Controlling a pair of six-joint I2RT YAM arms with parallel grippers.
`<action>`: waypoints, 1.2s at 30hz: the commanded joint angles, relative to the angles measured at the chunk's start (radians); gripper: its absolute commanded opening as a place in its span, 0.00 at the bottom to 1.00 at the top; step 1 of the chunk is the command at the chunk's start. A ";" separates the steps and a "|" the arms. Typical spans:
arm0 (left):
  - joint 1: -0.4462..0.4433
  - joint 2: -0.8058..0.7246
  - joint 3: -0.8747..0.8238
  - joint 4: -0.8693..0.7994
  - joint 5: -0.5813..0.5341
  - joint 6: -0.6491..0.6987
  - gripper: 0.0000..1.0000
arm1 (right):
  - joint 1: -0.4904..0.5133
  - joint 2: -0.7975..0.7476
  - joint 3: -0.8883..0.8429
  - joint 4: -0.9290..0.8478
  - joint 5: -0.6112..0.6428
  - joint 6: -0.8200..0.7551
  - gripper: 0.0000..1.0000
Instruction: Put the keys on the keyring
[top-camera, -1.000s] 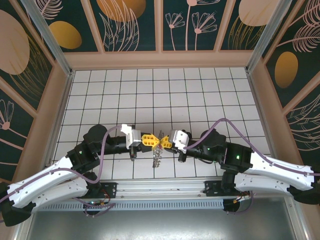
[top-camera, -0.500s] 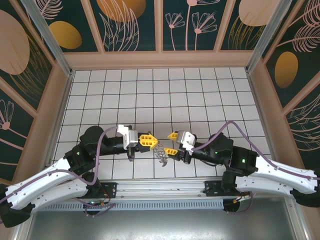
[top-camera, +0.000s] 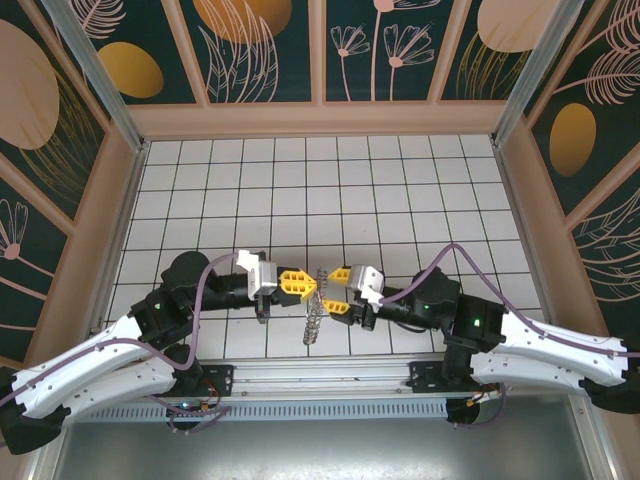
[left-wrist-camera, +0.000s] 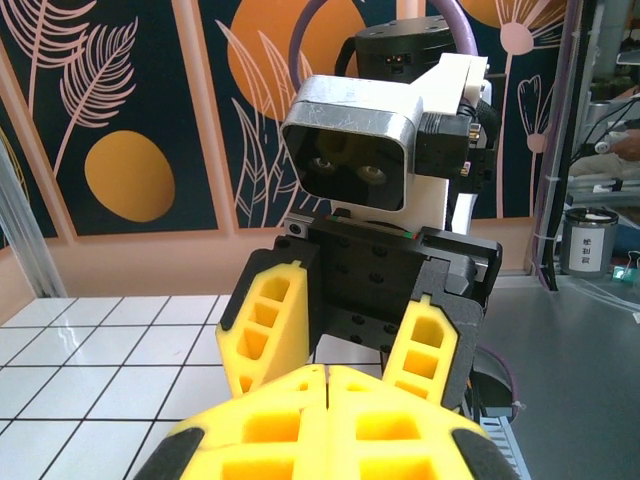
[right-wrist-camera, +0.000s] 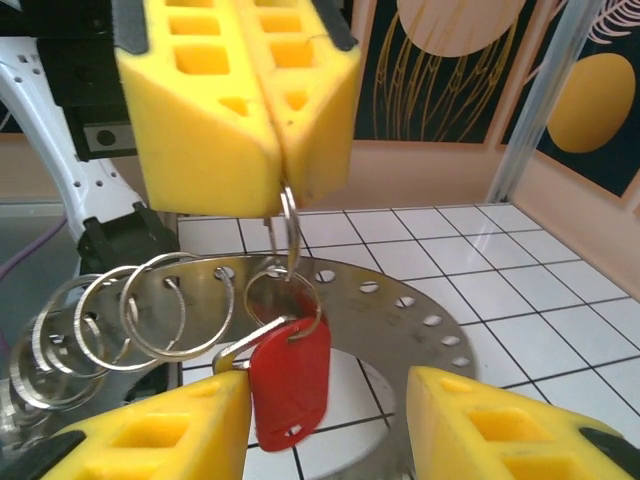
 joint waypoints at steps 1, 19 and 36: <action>-0.001 -0.003 0.032 0.067 0.013 0.000 0.00 | 0.001 0.014 -0.019 0.077 -0.058 0.020 0.45; -0.002 -0.022 0.016 0.068 0.008 -0.005 0.00 | 0.000 0.049 -0.056 0.165 -0.053 0.039 0.45; -0.002 -0.045 0.004 0.049 -0.007 0.004 0.00 | -0.001 0.028 -0.046 0.164 0.019 -0.003 0.00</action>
